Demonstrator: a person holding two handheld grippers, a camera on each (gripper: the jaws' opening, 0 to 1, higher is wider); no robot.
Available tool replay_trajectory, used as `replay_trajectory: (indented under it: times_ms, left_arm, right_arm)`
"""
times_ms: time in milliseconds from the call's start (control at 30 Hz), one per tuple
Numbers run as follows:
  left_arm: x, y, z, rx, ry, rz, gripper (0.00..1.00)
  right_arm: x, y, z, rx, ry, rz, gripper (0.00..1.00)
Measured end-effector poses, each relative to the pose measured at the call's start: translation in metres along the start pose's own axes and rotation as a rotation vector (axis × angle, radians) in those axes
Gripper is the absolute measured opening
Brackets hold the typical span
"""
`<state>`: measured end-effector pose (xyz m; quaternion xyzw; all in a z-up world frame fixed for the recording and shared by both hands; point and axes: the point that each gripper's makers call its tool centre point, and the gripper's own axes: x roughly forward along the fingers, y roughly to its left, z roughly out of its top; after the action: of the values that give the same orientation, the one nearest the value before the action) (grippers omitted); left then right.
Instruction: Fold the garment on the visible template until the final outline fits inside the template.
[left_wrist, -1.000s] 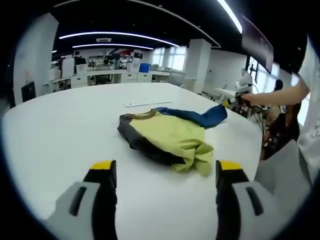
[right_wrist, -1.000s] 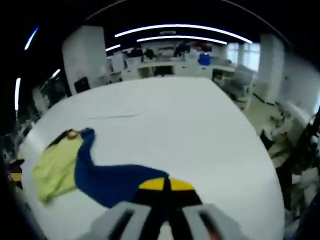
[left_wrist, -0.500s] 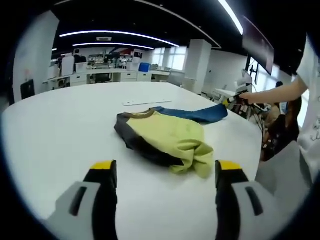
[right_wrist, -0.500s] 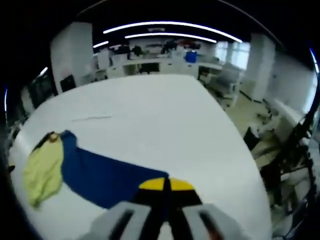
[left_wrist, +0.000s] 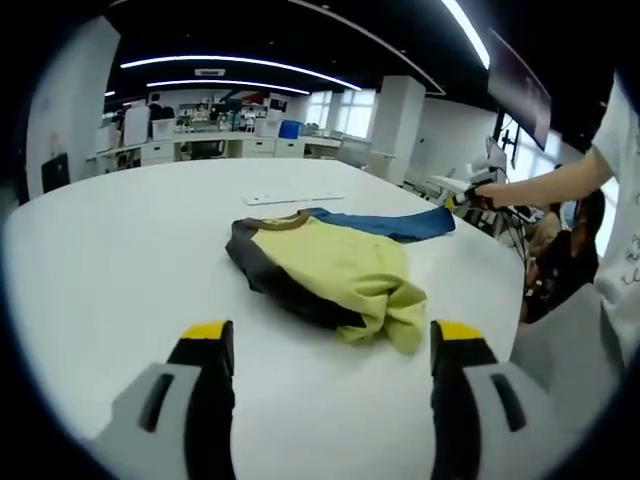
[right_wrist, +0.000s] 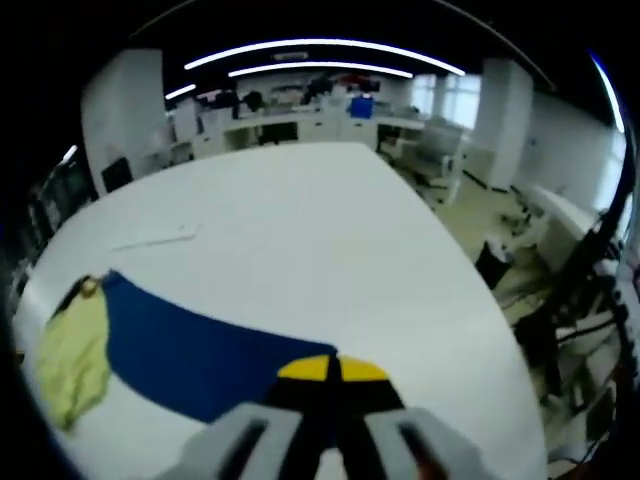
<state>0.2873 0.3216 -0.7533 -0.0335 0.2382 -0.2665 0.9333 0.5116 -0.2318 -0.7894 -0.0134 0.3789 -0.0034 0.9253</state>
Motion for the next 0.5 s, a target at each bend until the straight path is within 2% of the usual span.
replay_trajectory:
  times_ms: [167, 233, 300, 367, 400, 500]
  left_arm:
    - [0.0, -0.001, -0.004, -0.008, -0.002, 0.0, 0.78]
    - [-0.001, -0.002, -0.005, -0.012, -0.003, 0.001, 0.78]
    - [0.0, -0.002, -0.006, -0.015, -0.003, -0.002, 0.78]
    - [0.001, -0.003, -0.007, -0.015, -0.002, -0.005, 0.78]
    - [0.001, -0.003, -0.008, -0.018, -0.002, -0.008, 0.78]
    - [0.001, -0.006, -0.006, -0.008, -0.004, -0.011, 0.78]
  right_arm:
    - [0.002, 0.004, 0.006, -0.013, -0.016, 0.039, 0.02]
    - [0.0, 0.01, 0.004, -0.012, -0.004, 0.059, 0.13]
    - [-0.002, 0.02, 0.0, -0.086, 0.013, 0.101, 0.22]
    - [-0.007, 0.035, -0.007, -0.102, 0.032, 0.146, 0.34]
    - [-0.007, 0.032, -0.006, -0.098, 0.027, 0.157, 0.38]
    - [-0.006, 0.039, -0.007, -0.107, 0.028, 0.2, 0.47]
